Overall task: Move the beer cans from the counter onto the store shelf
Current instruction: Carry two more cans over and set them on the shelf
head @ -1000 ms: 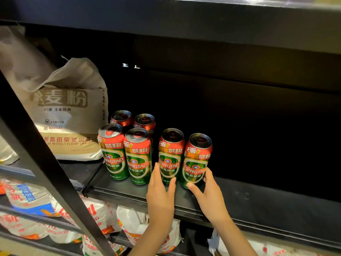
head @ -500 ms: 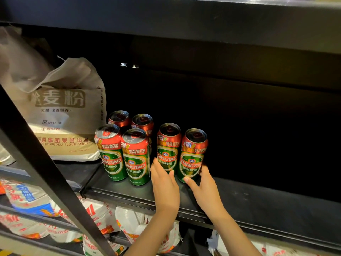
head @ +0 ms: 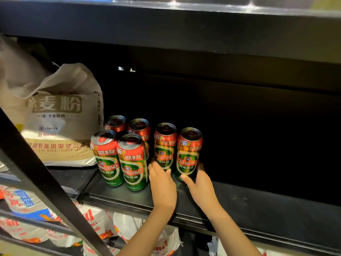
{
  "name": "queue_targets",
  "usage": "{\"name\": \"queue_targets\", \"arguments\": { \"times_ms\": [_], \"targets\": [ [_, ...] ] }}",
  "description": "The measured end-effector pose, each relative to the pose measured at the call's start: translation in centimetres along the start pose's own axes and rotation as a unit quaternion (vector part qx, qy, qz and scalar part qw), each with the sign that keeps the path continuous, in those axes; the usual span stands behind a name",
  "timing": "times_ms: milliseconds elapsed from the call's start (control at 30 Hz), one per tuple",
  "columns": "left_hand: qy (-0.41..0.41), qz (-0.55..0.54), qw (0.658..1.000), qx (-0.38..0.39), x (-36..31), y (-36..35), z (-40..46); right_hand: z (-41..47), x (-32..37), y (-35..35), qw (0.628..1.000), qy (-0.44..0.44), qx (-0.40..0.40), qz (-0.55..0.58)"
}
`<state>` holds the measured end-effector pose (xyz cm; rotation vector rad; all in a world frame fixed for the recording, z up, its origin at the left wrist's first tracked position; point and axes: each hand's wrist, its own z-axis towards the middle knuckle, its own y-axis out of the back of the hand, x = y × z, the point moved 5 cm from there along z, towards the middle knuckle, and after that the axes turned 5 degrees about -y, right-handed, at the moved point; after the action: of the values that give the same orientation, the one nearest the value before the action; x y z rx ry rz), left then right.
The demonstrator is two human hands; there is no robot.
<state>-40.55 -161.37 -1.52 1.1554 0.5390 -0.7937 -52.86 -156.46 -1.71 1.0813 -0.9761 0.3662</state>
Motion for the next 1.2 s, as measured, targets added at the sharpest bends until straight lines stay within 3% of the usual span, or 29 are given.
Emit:
{"name": "queue_targets", "arguments": {
  "times_ms": [300, 900, 1200],
  "targets": [
    [0.004, 0.011, 1.0, -0.008, 0.5, -0.4, 0.2, 0.5, -0.8, -0.3, 0.999, -0.012, -0.035, -0.04],
    [0.058, -0.091, 0.994, 0.023, 0.1, 0.3, -0.5, 0.4, -0.9, 0.1, 0.999, 0.005, -0.037, -0.029],
    [-0.004, -0.142, 0.989, 0.04, 0.3, 1.2, -2.7, 0.4, -0.9, 0.2, 1.0, 0.007, -0.025, -0.005]
  ]
}}
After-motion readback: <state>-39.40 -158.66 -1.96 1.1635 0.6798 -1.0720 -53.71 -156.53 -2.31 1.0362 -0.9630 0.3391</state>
